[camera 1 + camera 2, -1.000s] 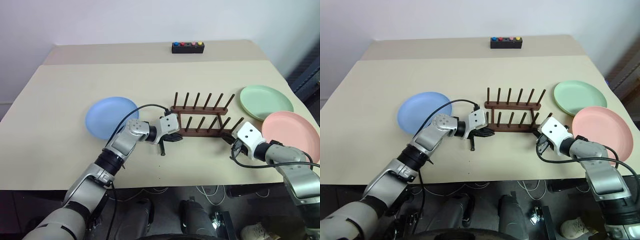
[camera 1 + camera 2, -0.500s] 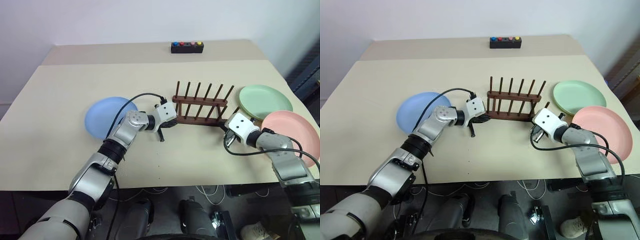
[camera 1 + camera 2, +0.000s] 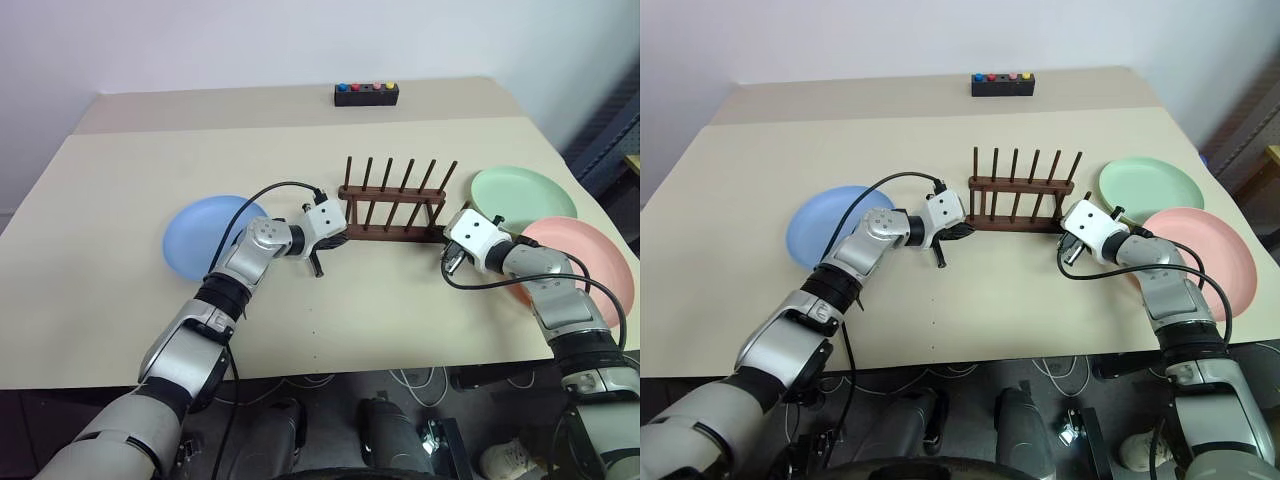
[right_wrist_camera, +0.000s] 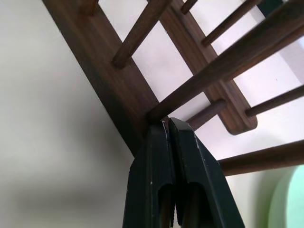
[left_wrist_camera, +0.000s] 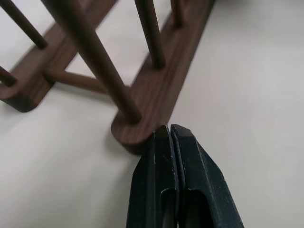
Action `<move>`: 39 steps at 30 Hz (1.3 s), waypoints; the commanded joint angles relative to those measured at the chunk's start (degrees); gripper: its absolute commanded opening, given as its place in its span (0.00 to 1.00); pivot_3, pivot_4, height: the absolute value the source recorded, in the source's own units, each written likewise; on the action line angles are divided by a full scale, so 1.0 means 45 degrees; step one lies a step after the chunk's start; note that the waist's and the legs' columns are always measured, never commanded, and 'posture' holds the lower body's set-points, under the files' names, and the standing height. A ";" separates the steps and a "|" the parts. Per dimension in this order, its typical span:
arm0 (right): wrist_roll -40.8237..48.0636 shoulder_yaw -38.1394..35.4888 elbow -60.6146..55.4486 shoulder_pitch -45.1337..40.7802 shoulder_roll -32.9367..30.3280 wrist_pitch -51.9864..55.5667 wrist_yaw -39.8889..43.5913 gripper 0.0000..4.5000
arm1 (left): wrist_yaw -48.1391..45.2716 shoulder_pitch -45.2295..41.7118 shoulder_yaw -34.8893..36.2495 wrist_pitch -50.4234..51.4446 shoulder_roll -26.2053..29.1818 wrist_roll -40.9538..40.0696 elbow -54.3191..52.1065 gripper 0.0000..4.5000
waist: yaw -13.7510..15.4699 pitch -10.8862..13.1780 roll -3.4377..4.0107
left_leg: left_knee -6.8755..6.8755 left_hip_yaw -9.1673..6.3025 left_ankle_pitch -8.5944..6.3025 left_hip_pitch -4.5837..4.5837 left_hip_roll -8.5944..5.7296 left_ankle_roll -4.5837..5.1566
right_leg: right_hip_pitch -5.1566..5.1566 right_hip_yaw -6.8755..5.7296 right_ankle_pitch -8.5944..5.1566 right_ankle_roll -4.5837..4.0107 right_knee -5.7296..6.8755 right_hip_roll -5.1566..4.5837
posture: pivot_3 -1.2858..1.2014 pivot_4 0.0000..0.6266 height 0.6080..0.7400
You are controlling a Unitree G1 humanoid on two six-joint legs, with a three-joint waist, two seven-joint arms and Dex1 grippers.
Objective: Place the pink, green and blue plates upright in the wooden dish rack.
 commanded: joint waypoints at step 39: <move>0.1034 -0.0981 0.0347 0.0046 0.0628 -0.1783 -0.0568 0.01 | 0.1354 -0.0167 0.1129 0.1271 -0.0555 -0.0230 -0.0715 0.00 | -0.0062 -0.0001 0.0002 | -0.0008 -0.0005 0.0008 0.0006 -0.0001 -0.0013 | -0.0005 0.0002 0.0002 -0.0001 0.0017 0.0002 | 0.52 0.24 1.00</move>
